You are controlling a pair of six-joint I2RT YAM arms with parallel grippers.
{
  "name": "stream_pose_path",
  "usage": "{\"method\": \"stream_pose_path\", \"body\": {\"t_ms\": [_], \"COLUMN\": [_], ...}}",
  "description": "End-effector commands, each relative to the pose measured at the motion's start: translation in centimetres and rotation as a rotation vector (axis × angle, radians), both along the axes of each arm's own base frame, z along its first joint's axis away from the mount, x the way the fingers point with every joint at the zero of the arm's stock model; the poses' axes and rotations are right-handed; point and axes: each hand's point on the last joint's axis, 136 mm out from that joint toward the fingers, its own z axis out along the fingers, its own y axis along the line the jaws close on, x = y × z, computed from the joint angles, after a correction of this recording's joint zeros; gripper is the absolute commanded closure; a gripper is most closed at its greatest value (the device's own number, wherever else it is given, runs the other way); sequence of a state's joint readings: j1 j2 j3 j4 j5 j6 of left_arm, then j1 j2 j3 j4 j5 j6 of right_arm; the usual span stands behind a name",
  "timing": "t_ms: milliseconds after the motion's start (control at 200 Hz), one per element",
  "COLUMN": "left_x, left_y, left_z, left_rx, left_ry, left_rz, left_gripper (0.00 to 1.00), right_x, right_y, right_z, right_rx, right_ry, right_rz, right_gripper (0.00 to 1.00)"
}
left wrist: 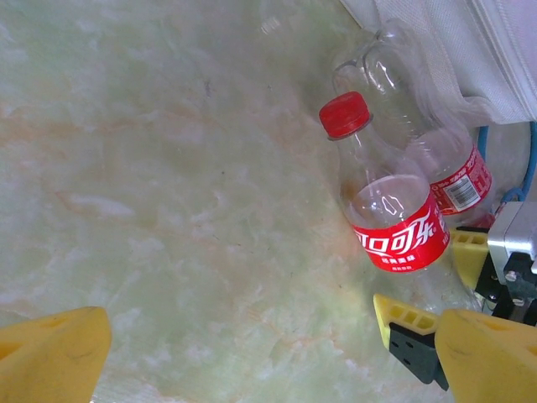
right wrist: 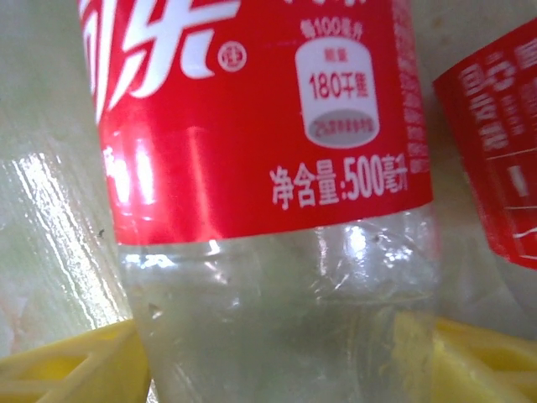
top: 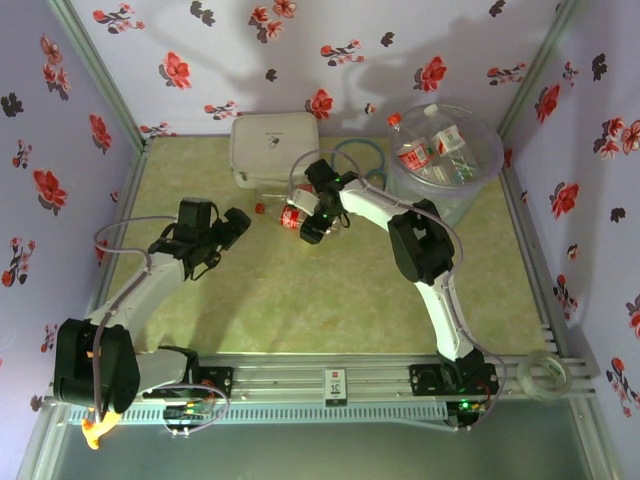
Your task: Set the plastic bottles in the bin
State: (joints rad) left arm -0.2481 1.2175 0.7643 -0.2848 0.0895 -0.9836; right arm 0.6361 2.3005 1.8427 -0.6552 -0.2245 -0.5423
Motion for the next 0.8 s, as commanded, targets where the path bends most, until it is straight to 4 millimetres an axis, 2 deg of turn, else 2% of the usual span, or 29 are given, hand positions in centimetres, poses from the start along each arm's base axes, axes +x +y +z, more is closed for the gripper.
{"method": "stream_pose_path", "body": {"t_ms": [0,145,310,480,795], "left_x": [0.0,-0.1,0.0,0.1,0.2], "left_y": [0.1,0.1,0.1,0.2,0.3], "left_z": [0.0,0.0,0.4,0.8,0.6], "left_rx": [0.008,0.006,0.008,0.011,0.009], "left_ry": [-0.006,-0.004,-0.012,-0.020,-0.024], "left_rz": [-0.016,-0.017,-0.021,-0.021,-0.014], "left_gripper": [0.01,0.01,0.01,0.01,0.01], "right_x": [0.3,0.0,-1.7,-3.4,-5.3], "right_y": [0.1,-0.1,-0.7,-1.5,-2.5], "right_z": [-0.4,0.1,1.6,4.5,10.6], "right_rx": [-0.011,-0.018,-0.011,0.014,0.093], "right_ry": [-0.016,-0.013,-0.001,0.000,-0.053], "right_rz": [-0.023,-0.010,0.024,0.035,0.031], "right_gripper": [0.30,0.36,0.39,0.41,0.44]}}
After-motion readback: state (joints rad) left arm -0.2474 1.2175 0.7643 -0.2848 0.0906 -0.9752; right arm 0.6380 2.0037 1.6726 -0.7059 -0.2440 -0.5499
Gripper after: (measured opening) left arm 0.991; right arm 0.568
